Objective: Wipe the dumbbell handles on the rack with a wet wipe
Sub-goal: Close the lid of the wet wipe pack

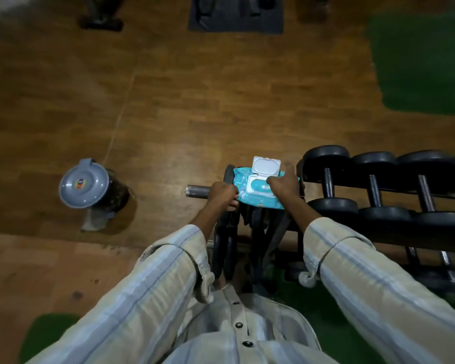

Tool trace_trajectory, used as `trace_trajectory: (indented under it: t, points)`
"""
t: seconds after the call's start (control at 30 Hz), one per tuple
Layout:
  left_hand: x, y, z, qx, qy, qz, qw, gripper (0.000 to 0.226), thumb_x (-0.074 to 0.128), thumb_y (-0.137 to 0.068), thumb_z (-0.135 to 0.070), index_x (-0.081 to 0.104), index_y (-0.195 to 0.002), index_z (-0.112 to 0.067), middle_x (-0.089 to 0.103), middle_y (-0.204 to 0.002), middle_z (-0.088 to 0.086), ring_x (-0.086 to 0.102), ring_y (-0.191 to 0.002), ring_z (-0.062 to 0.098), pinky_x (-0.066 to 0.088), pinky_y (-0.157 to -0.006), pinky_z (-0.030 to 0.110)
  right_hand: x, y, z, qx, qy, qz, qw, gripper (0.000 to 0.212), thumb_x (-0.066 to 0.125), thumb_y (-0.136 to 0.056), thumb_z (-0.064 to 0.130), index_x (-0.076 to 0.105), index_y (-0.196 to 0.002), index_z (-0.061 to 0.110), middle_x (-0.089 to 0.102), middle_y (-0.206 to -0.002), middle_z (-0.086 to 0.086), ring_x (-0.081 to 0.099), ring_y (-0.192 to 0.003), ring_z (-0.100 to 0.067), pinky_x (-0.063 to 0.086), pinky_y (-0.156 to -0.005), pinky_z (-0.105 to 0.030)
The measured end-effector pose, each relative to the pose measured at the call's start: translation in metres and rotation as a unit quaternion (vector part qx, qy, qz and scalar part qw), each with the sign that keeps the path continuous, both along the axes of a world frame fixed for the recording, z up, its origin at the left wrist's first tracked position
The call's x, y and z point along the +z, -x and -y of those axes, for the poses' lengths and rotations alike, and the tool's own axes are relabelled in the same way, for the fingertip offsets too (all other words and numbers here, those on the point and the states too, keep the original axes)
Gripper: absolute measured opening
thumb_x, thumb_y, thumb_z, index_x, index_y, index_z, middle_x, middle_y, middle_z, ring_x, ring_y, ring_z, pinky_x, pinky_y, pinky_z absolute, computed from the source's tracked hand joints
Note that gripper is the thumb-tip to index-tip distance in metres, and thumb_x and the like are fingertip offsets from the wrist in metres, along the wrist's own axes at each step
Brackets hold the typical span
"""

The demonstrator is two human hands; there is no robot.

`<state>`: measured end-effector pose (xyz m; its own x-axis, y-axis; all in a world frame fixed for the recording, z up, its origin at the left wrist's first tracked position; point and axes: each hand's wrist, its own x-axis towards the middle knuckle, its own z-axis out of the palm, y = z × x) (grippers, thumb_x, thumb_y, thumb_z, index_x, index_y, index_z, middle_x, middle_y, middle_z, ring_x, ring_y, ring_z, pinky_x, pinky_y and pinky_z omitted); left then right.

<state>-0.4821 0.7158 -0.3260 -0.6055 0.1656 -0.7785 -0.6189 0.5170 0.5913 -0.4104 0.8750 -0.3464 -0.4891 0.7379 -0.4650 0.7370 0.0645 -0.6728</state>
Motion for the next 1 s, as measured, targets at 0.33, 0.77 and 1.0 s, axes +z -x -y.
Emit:
trace_trajectory:
  t: [0.33,0.77,1.0]
  points:
    - [-0.017,0.002,-0.030,0.056,-0.027,0.103,0.993,0.033,0.053,-0.098,-0.032,0.062,-0.116,-0.006,0.066,-0.095,0.010,0.064,-0.067,0.022,0.055,-0.064,0.033,-0.010,-0.031,0.006,-0.010,-0.124,-0.048,0.991,0.021,0.063,-0.092,0.049,0.065,-0.093,0.028,0.060,-0.107,-0.002,0.060,-0.084,-0.013,0.052,-0.083,-0.034]
    - [-0.030,0.002,-0.035,-0.011,-0.002,-0.060,0.998,0.090,0.088,-0.064,-0.025,0.046,-0.144,-0.030,0.072,-0.119,-0.001,0.073,-0.093,0.022,0.063,-0.073,0.040,-0.041,-0.034,0.030,-0.065,-0.084,-0.030,0.994,0.045,0.088,-0.070,0.021,0.062,-0.106,0.015,0.074,-0.103,-0.003,0.072,-0.090,-0.017,0.060,-0.075,-0.036]
    - [-0.028,0.000,-0.036,-0.037,0.057,-0.115,0.991,0.083,0.095,-0.060,-0.025,0.057,-0.134,-0.019,0.072,-0.117,0.005,0.071,-0.099,0.026,0.062,-0.078,0.044,-0.044,-0.033,0.031,-0.093,-0.060,-0.034,0.993,0.049,0.092,-0.067,0.020,0.062,-0.105,0.015,0.073,-0.102,-0.003,0.071,-0.087,-0.015,0.062,-0.077,-0.041]
